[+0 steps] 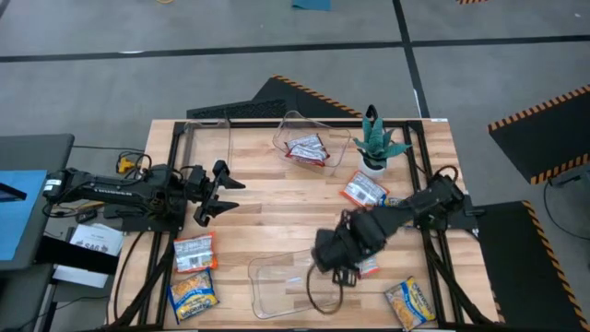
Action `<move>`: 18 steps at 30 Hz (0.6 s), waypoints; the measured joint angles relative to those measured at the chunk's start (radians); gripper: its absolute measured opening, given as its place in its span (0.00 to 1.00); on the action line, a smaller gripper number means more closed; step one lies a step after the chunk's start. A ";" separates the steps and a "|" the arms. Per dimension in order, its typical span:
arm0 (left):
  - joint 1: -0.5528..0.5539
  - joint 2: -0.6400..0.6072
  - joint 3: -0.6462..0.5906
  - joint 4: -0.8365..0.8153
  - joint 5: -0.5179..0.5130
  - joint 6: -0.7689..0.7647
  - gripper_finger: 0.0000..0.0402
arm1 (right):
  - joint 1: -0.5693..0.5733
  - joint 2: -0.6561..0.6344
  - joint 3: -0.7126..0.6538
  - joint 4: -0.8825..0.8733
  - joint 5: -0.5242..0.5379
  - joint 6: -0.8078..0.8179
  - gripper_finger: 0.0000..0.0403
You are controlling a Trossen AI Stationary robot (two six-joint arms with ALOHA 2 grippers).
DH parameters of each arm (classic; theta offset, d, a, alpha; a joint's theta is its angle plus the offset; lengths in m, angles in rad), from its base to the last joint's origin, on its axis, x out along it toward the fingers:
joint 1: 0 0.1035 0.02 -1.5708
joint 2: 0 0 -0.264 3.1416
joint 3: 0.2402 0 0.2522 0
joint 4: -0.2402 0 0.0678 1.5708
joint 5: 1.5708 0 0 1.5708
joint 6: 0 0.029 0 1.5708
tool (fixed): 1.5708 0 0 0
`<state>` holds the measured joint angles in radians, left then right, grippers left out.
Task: Sort Maruchan noodles
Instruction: Put the red noodle pack into the top right transparent bin
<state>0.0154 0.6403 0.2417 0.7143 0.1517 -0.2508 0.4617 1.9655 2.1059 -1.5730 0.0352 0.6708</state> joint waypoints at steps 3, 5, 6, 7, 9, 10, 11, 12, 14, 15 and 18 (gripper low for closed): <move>0.000 0.000 0.000 0.000 0.000 0.000 0.64 | -0.065 -0.012 0.000 0.003 0.033 -0.078 0.04; 0.000 0.000 0.000 0.000 -0.001 0.000 0.64 | -0.114 -0.022 -0.001 0.003 0.063 -0.132 0.04; 0.000 0.000 0.000 0.000 -0.001 0.000 0.64 | -0.140 -0.029 -0.001 0.002 0.075 -0.158 0.04; 0.000 0.000 0.000 0.000 -0.001 0.000 0.64 | -0.169 -0.036 -0.001 0.002 0.088 -0.181 0.04; 0.000 0.000 0.000 0.000 -0.002 0.000 0.64 | -0.230 -0.051 -0.001 0.002 0.115 -0.226 0.04; 0.000 0.000 0.000 0.000 -0.002 0.000 0.64 | -0.261 -0.059 -0.001 0.003 0.130 -0.244 0.04; 0.000 0.000 0.000 0.000 -0.002 0.000 0.64 | -0.291 -0.068 -0.001 0.002 0.147 -0.260 0.04; 0.000 0.000 0.000 0.000 -0.002 0.000 0.64 | -0.320 -0.077 -0.001 0.003 0.162 -0.276 0.04; 0.000 0.000 0.000 0.000 -0.002 0.002 0.64 | -0.379 -0.100 -0.001 0.001 0.199 -0.301 0.04; 0.000 0.000 0.000 0.000 -0.002 0.004 0.64 | -0.406 -0.112 -0.001 0.002 0.217 -0.309 0.04; 0.000 0.000 0.000 0.000 -0.007 0.007 0.64 | -0.484 -0.151 -0.001 0.002 0.276 -0.317 0.04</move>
<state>0.0152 0.6404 0.2417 0.7147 0.1452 -0.2440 -0.0225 1.8144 2.1052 -1.5711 0.3110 0.3541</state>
